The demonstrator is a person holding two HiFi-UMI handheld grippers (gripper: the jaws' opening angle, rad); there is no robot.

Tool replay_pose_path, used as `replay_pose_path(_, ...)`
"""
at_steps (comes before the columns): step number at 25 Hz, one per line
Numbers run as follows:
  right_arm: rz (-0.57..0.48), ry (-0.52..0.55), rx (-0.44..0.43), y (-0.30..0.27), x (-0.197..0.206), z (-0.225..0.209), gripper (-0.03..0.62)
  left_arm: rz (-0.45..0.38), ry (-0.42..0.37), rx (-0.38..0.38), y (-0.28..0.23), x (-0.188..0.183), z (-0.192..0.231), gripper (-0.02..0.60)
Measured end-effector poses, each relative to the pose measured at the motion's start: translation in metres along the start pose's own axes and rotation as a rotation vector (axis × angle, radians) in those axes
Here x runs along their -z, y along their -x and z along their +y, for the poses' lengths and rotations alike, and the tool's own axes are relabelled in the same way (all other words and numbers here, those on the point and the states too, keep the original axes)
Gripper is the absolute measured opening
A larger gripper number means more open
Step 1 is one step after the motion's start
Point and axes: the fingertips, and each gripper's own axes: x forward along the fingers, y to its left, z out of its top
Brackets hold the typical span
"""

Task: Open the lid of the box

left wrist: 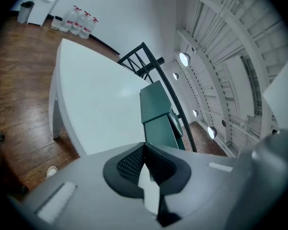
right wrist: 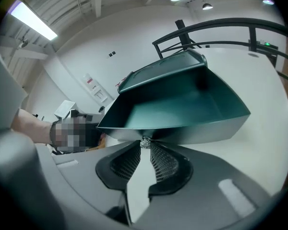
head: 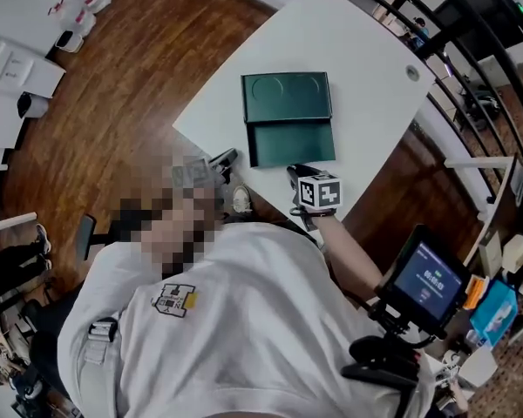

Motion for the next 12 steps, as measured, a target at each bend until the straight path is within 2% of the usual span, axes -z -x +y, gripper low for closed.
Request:
replay_pose_path(9, 0.0, -0.006, 0.01, -0.0048, -0.0035, -0.0058, 0.065, 0.014, 0.003, -0.008, -0.0041, 0.0025, -0.0011, 0.0)
replay_pose_path(12, -0.041, -0.035, -0.003, 0.0013, -0.0076, -0.0061, 0.107, 0.024, -0.001, 0.001, -0.0005, 0.0026, -0.0019, 0.0)
